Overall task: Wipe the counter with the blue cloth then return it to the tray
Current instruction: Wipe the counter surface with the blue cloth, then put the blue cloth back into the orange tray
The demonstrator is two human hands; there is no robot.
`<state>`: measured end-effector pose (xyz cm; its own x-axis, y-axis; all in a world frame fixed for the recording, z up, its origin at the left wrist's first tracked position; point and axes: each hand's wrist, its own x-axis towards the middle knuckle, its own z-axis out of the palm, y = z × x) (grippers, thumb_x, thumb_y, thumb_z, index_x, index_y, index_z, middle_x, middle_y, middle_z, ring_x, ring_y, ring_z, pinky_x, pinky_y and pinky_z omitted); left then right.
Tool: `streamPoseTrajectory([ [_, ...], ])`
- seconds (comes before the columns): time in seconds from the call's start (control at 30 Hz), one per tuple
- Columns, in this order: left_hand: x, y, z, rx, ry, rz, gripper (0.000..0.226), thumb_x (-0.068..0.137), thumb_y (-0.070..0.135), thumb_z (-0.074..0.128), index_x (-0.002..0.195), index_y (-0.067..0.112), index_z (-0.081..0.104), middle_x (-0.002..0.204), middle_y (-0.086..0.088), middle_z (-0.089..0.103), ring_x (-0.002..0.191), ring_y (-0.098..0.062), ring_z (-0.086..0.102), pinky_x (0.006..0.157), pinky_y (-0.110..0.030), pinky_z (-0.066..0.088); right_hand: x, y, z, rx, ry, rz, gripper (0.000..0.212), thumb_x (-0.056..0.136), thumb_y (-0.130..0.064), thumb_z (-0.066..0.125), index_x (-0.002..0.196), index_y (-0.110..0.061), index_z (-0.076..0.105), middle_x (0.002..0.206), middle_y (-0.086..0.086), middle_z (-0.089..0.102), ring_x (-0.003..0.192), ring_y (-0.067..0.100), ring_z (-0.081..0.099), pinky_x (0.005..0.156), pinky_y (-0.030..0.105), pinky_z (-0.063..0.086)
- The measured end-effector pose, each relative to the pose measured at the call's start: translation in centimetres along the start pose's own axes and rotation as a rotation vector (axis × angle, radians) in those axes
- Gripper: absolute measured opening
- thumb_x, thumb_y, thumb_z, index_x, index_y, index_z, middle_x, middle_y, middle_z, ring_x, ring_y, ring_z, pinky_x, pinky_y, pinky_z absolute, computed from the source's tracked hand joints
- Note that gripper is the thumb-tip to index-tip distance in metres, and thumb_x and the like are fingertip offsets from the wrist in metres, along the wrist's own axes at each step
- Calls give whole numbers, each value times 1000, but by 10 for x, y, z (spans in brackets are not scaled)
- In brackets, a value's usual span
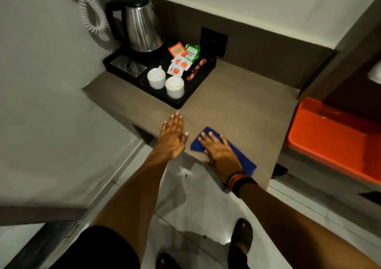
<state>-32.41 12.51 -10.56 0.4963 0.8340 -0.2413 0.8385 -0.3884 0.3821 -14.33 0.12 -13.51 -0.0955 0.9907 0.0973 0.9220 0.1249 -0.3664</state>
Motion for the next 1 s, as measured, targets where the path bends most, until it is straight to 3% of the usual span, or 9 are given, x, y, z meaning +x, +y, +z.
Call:
streamPoseTrajectory([
  [0.13,-17,19,-19,28,-50,21,67,109,42,28,161,9,2,173,-10,-2,159,-23,-4,130,-39,-2,-63,32,-30,66,-78,43,57,103,-10,48,155,-30,33,163,-10,27,152,5,12,127,33,6],
  [0.27,-16,66,-24,48,0,132,66,109,41,26,162,9,3,173,-10,-3,159,-22,-5,130,-38,-3,-74,61,-70,78,-8,225,50,100,-4,51,147,-21,50,155,-1,45,147,16,38,124,26,15],
  [0.37,-4,117,-17,18,45,199,64,110,39,24,161,8,1,173,-10,-6,159,-21,-8,130,-38,-3,-59,80,-102,74,90,333,49,98,-4,52,145,-18,52,151,6,52,139,24,49,118,31,30],
  [0.53,28,197,2,-25,50,263,66,109,43,22,161,12,-2,173,-7,-8,158,-18,-11,130,-38,-4,-47,152,-160,126,270,494,48,97,-1,53,144,-10,52,148,15,53,136,32,51,118,36,34],
  [0.7,62,251,34,-35,29,246,67,108,48,20,162,16,-5,172,-4,-12,158,-17,-13,130,-38,-6,-55,250,-193,121,332,642,44,100,-5,53,144,-4,51,147,20,52,135,35,51,116,41,36],
  [0.87,100,284,67,-54,13,295,70,107,48,25,162,17,-5,172,-4,-12,157,-15,-16,128,-36,-10,-56,317,-182,87,223,678,50,98,2,43,148,-5,45,153,20,46,139,38,45,118,46,32],
  [0.93,110,288,74,-58,42,323,70,108,48,27,162,15,-3,172,-5,-10,157,-16,-14,128,-35,-10,-53,331,-171,73,99,683,49,103,-8,43,152,-5,38,159,20,35,146,36,35,122,45,22],
  [1.0,116,290,78,-38,66,336,69,108,47,27,162,15,-1,172,-6,-9,157,-16,-13,127,-33,-11,-56,339,-154,-9,-135,695,59,107,-30,39,159,-10,20,167,14,14,155,30,13,124,45,9],
])
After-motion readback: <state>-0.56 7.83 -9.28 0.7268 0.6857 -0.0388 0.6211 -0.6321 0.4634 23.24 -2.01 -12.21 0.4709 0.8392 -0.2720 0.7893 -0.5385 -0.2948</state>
